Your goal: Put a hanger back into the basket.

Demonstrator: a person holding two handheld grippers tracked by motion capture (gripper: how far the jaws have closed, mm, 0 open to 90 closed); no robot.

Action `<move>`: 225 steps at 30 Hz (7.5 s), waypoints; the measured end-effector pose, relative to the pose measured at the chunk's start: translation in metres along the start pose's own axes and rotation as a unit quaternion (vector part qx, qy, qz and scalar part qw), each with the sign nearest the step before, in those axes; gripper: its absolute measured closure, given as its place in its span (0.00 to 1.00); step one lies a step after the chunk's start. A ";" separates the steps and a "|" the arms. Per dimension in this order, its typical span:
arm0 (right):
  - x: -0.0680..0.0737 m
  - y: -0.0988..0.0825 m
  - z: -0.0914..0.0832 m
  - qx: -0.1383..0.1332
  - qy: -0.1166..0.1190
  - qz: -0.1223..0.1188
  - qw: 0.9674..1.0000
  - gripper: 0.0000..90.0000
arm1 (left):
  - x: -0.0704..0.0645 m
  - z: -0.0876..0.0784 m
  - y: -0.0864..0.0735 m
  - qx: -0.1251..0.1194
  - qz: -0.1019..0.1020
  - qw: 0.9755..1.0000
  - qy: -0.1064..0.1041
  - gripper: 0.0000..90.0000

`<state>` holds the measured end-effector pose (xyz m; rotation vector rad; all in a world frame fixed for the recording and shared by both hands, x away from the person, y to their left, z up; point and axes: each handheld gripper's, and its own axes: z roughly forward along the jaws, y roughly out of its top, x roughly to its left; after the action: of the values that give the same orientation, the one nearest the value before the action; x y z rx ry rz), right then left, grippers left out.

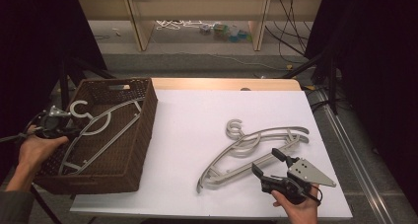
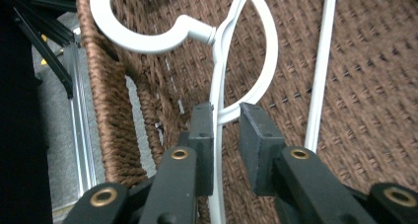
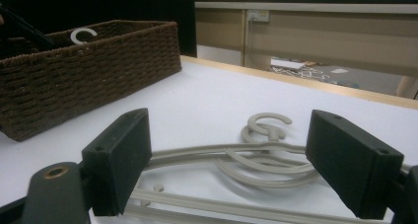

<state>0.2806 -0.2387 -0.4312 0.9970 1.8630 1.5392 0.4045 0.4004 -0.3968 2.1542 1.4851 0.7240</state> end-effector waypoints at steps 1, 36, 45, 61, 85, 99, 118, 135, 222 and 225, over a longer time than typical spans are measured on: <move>0.000 0.000 0.000 -0.001 0.000 0.000 1.000 0.21 | 0.000 -0.002 0.001 -0.003 0.003 1.000 -0.003 0.83; 0.000 0.002 -0.002 -0.008 -0.004 -0.004 1.000 0.21 | -0.142 -0.070 0.051 -0.248 -0.061 0.949 -0.183 0.25; -0.001 0.002 -0.003 -0.001 -0.003 -0.004 1.000 0.21 | -0.197 -0.065 0.050 -0.274 -0.057 0.931 -0.235 0.23; -0.006 0.002 -0.001 -0.028 0.003 -0.015 0.999 0.18 | -0.248 -0.039 0.033 -0.328 0.030 0.911 -0.250 0.19; -0.004 0.003 0.000 -0.019 -0.001 -0.018 1.000 0.17 | -0.270 -0.018 0.005 -0.289 0.012 0.919 -0.269 0.18; -0.003 0.002 0.001 -0.025 0.000 -0.020 0.999 0.17 | -0.285 -0.010 0.016 -0.265 0.017 0.921 -0.286 0.18; 0.001 0.002 -0.001 -0.006 0.002 -0.006 1.000 0.18 | -0.334 0.029 0.064 -0.157 0.109 0.936 -0.297 0.28; 0.000 0.004 -0.001 0.001 -0.001 -0.011 1.000 0.18 | -0.365 0.073 0.094 -0.082 0.138 0.937 -0.310 0.48; -0.001 0.003 0.000 -0.009 -0.003 -0.011 1.000 0.18 | -0.254 -0.024 0.127 -0.184 0.018 0.934 -0.305 0.91; -0.001 0.003 -0.001 -0.010 -0.003 -0.013 1.000 0.18 | -0.242 -0.036 0.125 -0.195 0.022 0.937 -0.290 0.91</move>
<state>0.2816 -0.2399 -0.4285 0.9646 1.8443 1.5357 0.4010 0.1322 -0.3363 1.8689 0.8987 0.3090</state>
